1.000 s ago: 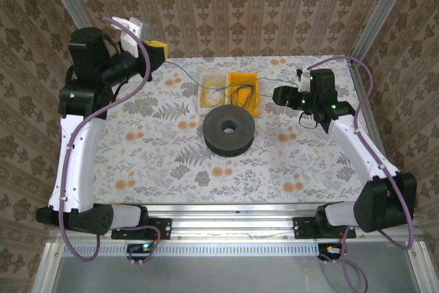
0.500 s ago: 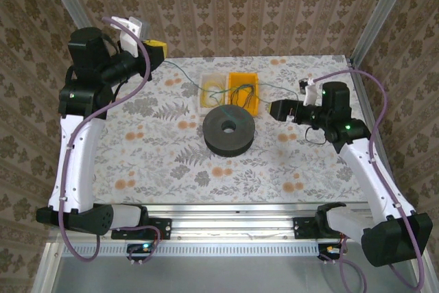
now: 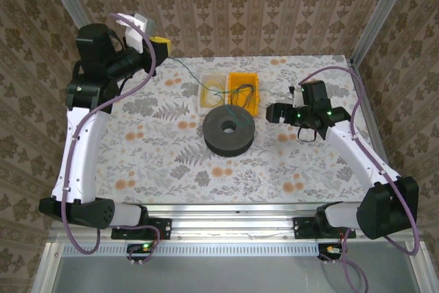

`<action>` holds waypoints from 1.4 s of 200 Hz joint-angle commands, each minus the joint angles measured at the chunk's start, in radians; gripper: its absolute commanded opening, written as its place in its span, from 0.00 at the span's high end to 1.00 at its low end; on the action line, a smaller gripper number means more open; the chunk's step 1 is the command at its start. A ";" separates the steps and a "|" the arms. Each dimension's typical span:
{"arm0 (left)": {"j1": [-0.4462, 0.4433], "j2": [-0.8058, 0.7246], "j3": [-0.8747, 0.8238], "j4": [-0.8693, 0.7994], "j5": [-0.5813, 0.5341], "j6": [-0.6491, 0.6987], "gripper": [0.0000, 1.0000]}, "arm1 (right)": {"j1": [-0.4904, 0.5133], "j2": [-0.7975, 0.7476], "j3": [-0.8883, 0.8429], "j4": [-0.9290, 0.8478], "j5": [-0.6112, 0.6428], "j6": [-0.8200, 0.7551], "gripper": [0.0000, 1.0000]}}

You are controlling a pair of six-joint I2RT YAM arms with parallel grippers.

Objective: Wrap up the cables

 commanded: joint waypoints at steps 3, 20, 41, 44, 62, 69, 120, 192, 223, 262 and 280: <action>-0.010 -0.027 0.004 0.055 0.012 -0.019 1.00 | 0.032 0.002 0.035 0.045 0.048 -0.011 0.00; -0.016 -0.035 0.003 0.063 0.020 -0.029 1.00 | 0.056 0.083 0.121 -0.072 0.226 -0.023 0.00; -0.028 -0.038 0.022 0.039 0.023 -0.024 1.00 | 0.104 0.138 0.166 -0.132 0.497 0.007 0.00; -0.030 -0.039 0.025 0.036 0.022 -0.022 1.00 | 0.109 0.143 0.170 -0.139 0.536 0.012 0.00; -0.039 -0.053 0.026 0.025 0.017 -0.016 1.00 | 0.134 0.154 0.168 -0.144 0.732 0.050 0.00; -0.040 -0.059 0.025 0.024 0.013 -0.014 1.00 | 0.137 0.157 0.161 -0.140 0.789 0.060 0.00; -0.044 -0.072 0.022 -0.004 0.000 0.001 1.00 | 0.053 -0.050 -0.038 0.232 0.133 0.023 0.00; -0.044 -0.082 -0.012 0.018 0.003 -0.001 1.00 | -0.072 -0.213 -0.005 0.276 -0.456 0.087 0.00; -0.044 -0.087 -0.015 0.033 0.007 -0.011 1.00 | 0.030 -0.236 0.053 0.168 -0.365 -0.002 0.00; -0.047 -0.087 -0.012 0.046 0.016 -0.022 1.00 | 0.208 -0.158 0.086 0.142 -0.137 -0.048 0.14; -0.050 -0.087 -0.011 0.041 0.019 -0.024 1.00 | 0.259 -0.112 0.083 0.155 -0.040 -0.065 0.19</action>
